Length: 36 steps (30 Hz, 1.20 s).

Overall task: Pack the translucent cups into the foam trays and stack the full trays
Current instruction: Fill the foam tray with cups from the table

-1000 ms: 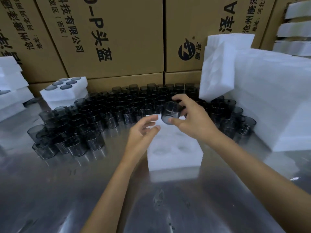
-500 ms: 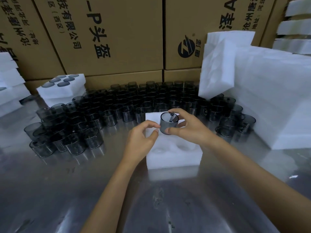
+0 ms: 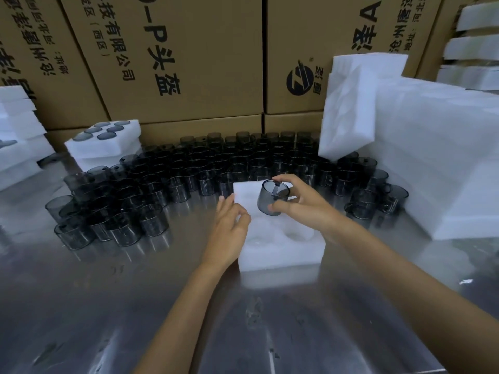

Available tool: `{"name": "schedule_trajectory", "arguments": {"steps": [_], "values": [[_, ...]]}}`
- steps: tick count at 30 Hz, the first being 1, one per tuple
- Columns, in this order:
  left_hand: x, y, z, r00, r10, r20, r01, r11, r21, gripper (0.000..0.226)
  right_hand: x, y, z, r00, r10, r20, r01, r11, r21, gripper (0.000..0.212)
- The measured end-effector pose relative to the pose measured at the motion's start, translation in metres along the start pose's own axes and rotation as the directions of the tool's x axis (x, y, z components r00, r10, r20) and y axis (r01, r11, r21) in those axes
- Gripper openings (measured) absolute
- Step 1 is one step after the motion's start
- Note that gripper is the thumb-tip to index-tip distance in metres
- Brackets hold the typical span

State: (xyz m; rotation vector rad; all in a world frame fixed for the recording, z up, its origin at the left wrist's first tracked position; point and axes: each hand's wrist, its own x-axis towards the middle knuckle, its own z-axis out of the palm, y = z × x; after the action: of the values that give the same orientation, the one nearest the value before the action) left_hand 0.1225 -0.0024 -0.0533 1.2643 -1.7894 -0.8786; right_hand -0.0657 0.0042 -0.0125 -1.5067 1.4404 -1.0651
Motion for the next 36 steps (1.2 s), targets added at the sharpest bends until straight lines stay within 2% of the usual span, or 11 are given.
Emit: {"name": "schedule_trajectory", "arguments": {"steps": [3,6,9,14,21,24,27,29,31,33,36], "values": [[-0.013,0.011,0.005,0.974,0.213,-0.076,-0.190,0.953,0.234,0.026,0.007,-0.007,-0.002,0.999,0.022,0.027,-0.022,1.000,0.001,0.048],[-0.026,0.018,-0.005,0.937,0.342,0.074,-0.350,0.908,0.230,0.030,0.010,-0.014,-0.004,0.998,0.025,0.061,-0.026,1.000,0.017,0.046],[-0.034,0.013,-0.011,0.915,0.336,0.224,-0.398,0.847,0.353,0.031,0.011,-0.017,-0.010,0.996,0.020,0.085,-0.023,0.999,0.026,0.043],[-0.030,0.010,0.001,0.899,0.412,0.150,-0.424,0.728,0.540,0.038,0.010,-0.020,-0.017,0.999,-0.040,-0.003,0.040,0.995,0.097,0.040],[-0.028,0.018,0.021,0.876,0.456,0.158,-0.468,0.721,0.512,0.036,0.004,-0.022,-0.019,0.996,-0.070,-0.052,0.072,0.997,0.040,0.045],[-0.030,0.020,0.020,0.883,0.462,0.088,-0.447,0.767,0.460,0.030,0.000,-0.018,-0.016,0.992,-0.107,-0.064,0.106,0.994,-0.015,0.046],[-0.032,0.020,0.006,0.872,0.463,-0.158,-0.400,0.861,0.314,0.016,-0.006,-0.015,-0.014,0.984,-0.157,-0.083,0.152,0.986,-0.062,0.046],[-0.025,0.018,-0.007,0.861,0.390,-0.326,-0.347,0.920,0.182,0.014,-0.010,-0.015,-0.012,0.981,-0.185,-0.061,0.177,0.977,-0.116,0.046],[-0.015,0.016,-0.022,0.879,0.237,-0.413,-0.260,0.965,0.000,0.020,-0.014,-0.019,-0.006,0.980,-0.197,-0.008,0.194,0.970,-0.150,0.047],[-0.007,0.010,-0.036,0.918,0.134,-0.374,-0.199,0.970,-0.139,0.028,-0.018,-0.023,0.008,0.974,-0.224,0.020,0.223,0.950,-0.217,0.051],[-0.004,-0.002,-0.046,0.970,0.078,-0.232,-0.148,0.940,-0.306,0.028,-0.018,-0.025,0.033,0.971,-0.237,0.041,0.239,0.926,-0.293,0.056]]}}
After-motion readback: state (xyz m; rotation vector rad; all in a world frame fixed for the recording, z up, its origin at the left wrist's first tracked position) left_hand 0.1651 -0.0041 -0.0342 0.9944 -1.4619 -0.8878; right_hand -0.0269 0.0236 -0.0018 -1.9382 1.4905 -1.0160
